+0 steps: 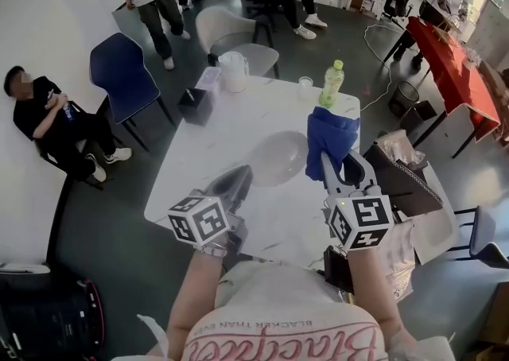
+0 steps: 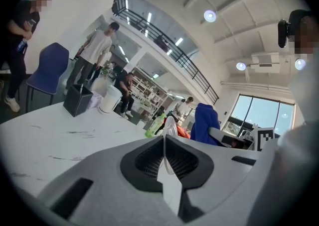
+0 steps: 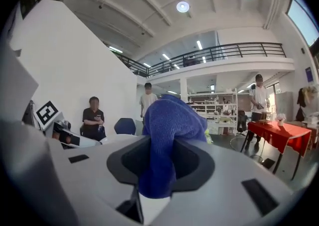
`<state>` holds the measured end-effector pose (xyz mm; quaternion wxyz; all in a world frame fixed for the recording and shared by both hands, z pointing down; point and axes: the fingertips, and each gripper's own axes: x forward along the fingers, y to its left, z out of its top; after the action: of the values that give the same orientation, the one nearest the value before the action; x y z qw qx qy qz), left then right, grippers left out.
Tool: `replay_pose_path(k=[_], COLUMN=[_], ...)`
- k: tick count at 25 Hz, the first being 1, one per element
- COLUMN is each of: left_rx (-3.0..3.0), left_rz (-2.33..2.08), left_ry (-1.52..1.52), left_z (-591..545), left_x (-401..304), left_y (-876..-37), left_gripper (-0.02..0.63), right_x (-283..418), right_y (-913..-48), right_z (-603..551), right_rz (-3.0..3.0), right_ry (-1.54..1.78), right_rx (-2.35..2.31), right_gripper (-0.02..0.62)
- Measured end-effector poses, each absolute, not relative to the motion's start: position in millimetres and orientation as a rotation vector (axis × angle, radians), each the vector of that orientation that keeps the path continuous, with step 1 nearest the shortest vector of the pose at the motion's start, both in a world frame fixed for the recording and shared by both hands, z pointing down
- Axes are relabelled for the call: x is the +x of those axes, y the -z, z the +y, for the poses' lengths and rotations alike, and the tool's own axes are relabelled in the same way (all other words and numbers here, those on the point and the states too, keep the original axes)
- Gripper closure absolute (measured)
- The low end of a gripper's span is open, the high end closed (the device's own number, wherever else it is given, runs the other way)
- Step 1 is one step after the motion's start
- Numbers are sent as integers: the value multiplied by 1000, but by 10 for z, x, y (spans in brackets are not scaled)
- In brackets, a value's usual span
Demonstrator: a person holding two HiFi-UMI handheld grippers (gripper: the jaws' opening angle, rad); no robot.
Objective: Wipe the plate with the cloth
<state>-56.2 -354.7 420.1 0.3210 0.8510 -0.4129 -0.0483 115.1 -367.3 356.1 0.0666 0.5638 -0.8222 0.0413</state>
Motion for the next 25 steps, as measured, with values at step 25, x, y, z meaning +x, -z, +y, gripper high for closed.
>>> replay_pose_path(k=[25], left_rx=[2238], left_rz=[-1070], left_ry=[165], left_z=[-3465], left_x=[-485], left_y=[-4126], left_gripper=[591], right_x=[113], right_y=[-4141], right_z=[-3331], right_rz=[-2461], right_ry=[142], right_rx=[1033], right_gripper=[491])
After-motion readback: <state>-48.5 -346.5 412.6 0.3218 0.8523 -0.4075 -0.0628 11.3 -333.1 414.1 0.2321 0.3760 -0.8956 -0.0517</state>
